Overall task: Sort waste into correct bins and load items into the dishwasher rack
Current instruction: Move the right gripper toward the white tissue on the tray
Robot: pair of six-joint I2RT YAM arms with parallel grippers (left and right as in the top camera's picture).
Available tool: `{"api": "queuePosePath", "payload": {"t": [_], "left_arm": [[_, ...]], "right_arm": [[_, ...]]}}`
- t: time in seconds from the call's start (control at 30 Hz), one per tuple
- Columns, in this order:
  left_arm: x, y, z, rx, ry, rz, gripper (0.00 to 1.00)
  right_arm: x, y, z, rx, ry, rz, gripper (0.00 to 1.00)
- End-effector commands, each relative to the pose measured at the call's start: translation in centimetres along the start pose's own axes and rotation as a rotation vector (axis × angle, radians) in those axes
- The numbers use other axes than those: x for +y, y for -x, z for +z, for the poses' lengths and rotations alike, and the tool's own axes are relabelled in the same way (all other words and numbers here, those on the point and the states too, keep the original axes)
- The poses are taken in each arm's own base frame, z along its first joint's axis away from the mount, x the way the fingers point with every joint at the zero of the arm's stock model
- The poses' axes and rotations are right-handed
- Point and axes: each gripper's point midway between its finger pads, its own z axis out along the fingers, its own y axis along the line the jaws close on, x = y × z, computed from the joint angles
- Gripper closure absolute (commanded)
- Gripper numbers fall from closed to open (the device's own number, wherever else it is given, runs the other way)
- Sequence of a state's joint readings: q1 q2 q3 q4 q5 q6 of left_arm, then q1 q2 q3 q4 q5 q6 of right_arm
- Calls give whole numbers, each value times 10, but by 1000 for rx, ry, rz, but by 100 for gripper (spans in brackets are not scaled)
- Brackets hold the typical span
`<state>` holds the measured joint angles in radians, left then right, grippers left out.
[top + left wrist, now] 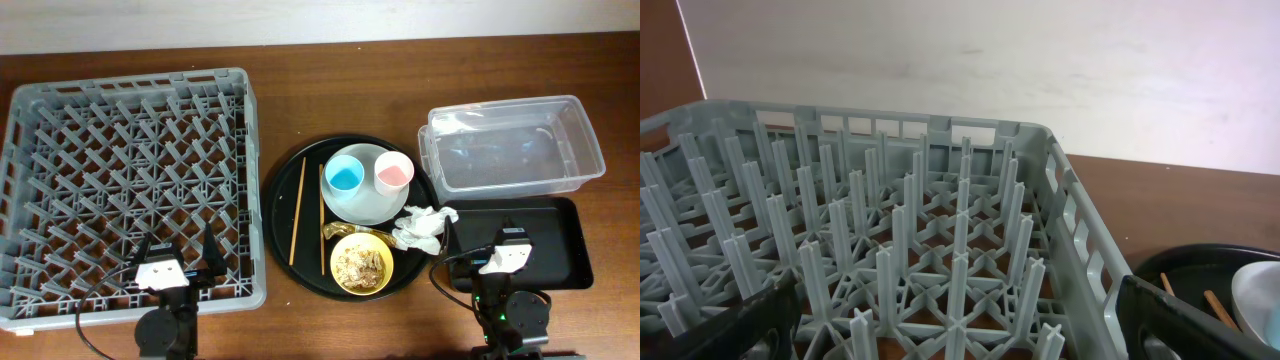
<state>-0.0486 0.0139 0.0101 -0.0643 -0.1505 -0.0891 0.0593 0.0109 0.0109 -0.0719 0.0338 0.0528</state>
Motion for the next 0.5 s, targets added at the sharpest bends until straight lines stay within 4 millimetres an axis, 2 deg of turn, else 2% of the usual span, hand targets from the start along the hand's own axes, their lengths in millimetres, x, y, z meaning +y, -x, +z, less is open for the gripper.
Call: {"api": "queuePosePath", "payload": {"t": [0.0,0.1,0.27,0.37,0.47], "left_arm": [[3,1,0,-4,16,19,1],[3,1,0,-4,16,19,1],[3,1,0,-4,16,19,1],[3,0,0,-4,16,19,1],[3,1,0,-4,16,19,1]], "right_arm": [[11,0,-1,-2,65,8,1],[20,14,-6,-4,117,8,1],[24,77,-32,30,120,12,1],[26,108,-40,174,115,16,1],[28,115,-41,403,116,20,1]]}}
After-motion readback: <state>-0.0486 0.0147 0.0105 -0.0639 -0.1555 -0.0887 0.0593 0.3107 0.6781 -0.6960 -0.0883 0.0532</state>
